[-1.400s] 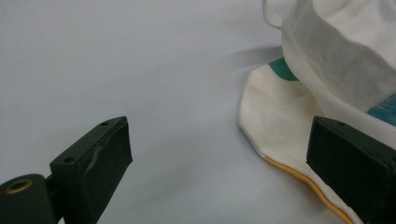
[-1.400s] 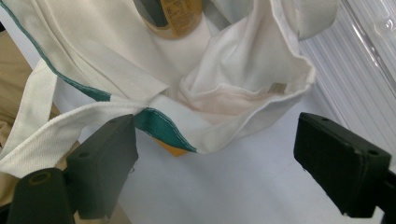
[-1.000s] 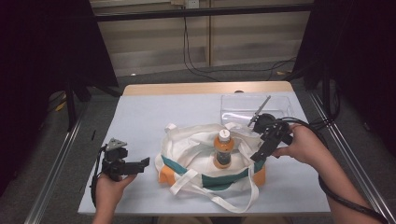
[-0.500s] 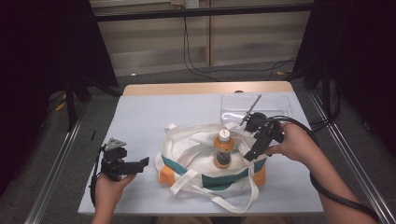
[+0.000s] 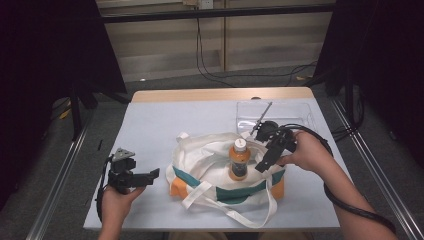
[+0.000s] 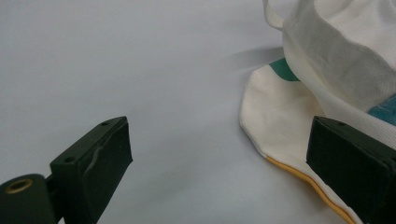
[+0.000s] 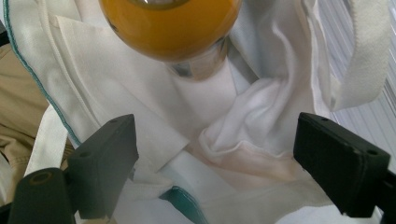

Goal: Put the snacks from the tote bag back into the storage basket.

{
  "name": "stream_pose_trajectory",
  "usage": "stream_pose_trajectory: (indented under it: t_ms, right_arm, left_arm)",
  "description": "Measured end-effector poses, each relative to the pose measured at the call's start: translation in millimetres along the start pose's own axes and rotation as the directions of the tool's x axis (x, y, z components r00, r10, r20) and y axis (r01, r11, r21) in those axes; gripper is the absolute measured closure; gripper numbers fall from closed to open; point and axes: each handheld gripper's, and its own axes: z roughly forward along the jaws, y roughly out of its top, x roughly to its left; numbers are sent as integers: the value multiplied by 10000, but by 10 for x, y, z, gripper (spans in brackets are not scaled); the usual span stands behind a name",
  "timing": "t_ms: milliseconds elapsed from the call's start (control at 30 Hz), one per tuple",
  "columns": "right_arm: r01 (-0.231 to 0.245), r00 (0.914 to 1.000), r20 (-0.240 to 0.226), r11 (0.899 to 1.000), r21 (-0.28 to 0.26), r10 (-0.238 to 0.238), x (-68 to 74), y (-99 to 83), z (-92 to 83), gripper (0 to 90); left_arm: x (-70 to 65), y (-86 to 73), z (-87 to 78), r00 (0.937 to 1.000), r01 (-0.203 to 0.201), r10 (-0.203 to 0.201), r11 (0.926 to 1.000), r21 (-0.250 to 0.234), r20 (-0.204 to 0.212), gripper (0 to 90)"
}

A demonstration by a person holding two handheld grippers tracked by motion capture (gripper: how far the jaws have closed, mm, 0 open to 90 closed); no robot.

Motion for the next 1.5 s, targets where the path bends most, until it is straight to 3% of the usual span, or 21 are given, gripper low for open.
stream_pose_trajectory:
  t_ms: [567,833,1133,1300,1500]
  right_arm:
    - [123,9999,-84,9999,-5,-123,58,174,90,134]
    - [411,9991,-138,9992,-27,-411,87,278,124,141]
    - [692,9971,-318,9976,-90,-694,133,391,171,175]
    - [597,9972,-442,9982,-58,-599,134,440,181,197]
    - [881,9947,-519,9961,-52,-882,137,504,220,236]
  left_arm:
    - [4,2,-5,10000,94,-95,9999,-111,-21,65]
    - [18,0,-9,10000,53,-53,10000,-70,-27,64]
    - [32,-3,-11,10000,96,-96,9999,-49,10,64]
    - [38,-4,-7,10000,98,-98,9999,-33,6,64]
    - [48,-7,-5,10000,75,-75,10000,8,9,63]
